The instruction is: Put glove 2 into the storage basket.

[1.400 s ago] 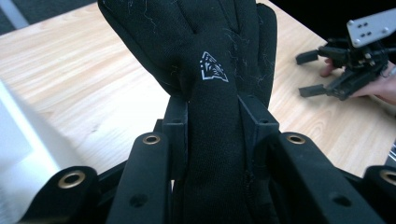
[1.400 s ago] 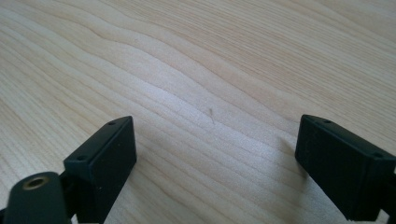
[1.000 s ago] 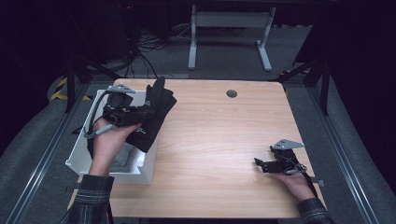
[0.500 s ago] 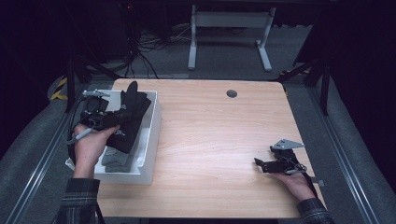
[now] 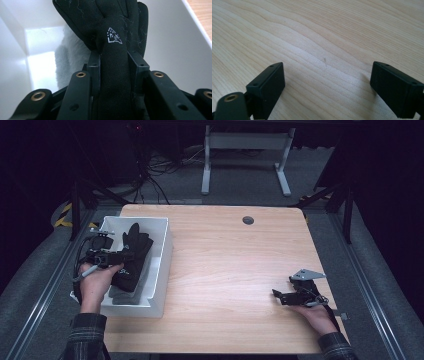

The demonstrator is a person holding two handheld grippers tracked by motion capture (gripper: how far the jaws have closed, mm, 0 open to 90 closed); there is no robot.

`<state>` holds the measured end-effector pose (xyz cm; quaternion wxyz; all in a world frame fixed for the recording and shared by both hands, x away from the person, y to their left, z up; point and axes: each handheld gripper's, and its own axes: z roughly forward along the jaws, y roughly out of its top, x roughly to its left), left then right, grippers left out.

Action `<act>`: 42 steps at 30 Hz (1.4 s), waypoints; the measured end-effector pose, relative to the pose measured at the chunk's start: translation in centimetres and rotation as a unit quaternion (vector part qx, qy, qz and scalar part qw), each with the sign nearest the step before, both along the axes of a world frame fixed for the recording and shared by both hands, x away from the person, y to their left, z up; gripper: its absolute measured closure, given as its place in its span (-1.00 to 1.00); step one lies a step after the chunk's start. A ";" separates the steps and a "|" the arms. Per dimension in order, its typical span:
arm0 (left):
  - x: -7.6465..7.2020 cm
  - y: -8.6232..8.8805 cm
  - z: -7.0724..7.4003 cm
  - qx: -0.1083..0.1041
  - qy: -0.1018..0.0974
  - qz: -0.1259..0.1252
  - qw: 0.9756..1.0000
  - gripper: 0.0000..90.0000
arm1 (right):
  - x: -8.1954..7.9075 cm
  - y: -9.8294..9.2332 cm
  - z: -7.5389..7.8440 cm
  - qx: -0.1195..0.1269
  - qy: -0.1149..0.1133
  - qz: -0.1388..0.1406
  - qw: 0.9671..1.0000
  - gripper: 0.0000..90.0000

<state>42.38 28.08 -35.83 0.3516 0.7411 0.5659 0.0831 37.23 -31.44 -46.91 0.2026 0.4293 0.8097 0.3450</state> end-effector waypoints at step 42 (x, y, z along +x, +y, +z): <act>0.1 -5.0 3.3 0.031 -0.068 -0.042 0.996 -0.56 | 0.0 0.0 0.0 0.000 0.000 0.000 1.000 -0.72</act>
